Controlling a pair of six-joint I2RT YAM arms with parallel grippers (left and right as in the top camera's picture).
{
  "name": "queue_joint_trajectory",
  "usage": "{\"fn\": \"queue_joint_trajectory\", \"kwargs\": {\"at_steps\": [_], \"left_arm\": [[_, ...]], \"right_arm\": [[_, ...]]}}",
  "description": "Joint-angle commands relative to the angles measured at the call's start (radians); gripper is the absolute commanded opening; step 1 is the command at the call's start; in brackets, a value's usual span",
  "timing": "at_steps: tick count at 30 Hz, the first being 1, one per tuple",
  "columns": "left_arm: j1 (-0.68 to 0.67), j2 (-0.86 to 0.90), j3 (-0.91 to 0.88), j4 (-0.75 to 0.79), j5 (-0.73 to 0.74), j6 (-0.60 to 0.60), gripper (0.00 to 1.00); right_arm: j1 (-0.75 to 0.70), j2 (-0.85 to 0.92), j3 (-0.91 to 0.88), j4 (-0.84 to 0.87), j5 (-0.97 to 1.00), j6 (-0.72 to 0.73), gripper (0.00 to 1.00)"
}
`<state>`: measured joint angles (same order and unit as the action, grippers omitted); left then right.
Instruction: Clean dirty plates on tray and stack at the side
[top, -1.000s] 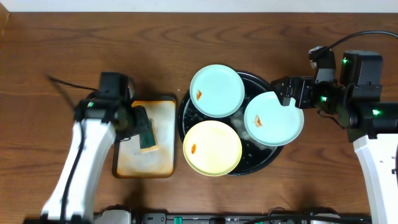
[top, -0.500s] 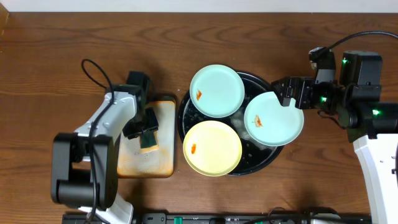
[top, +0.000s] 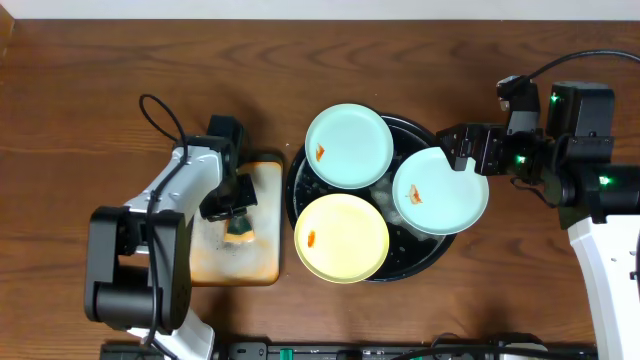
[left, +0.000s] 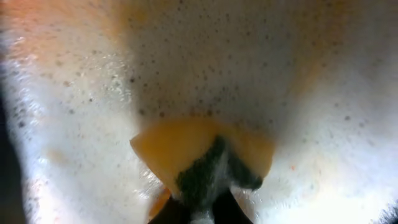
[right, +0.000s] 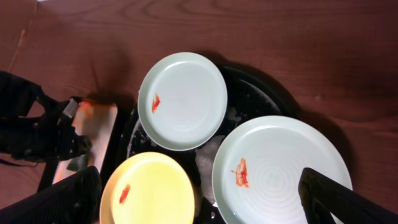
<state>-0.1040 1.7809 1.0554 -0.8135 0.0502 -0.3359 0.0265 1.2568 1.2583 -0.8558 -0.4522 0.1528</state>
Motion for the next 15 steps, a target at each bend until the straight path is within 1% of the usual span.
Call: {"fn": "queue_joint_trajectory", "kwargs": {"at_steps": [1, 4, 8, 11, 15], "left_arm": [[0.000, -0.104, 0.047, -0.019, -0.005, 0.014, 0.07], [0.000, -0.204, 0.048, -0.018, -0.005, 0.014, 0.07], [0.000, -0.295, 0.048, -0.022, -0.005, 0.014, 0.07], [0.000, -0.326, 0.048, -0.026, -0.006, 0.014, 0.07], [0.000, -0.325, 0.048, -0.034, -0.006, 0.014, 0.08]], "right_arm": [[-0.006, 0.004, 0.017, -0.001, 0.000, 0.011, 0.99], [-0.006, 0.008, 0.017, -0.002, 0.000, 0.011, 0.99], [-0.006, 0.016, 0.016, -0.002, 0.000, 0.011, 0.99], [-0.005, 0.029, 0.016, -0.002, 0.000, 0.011, 0.99], [0.009, 0.052, 0.015, -0.007, 0.000, 0.011, 0.99]]}}
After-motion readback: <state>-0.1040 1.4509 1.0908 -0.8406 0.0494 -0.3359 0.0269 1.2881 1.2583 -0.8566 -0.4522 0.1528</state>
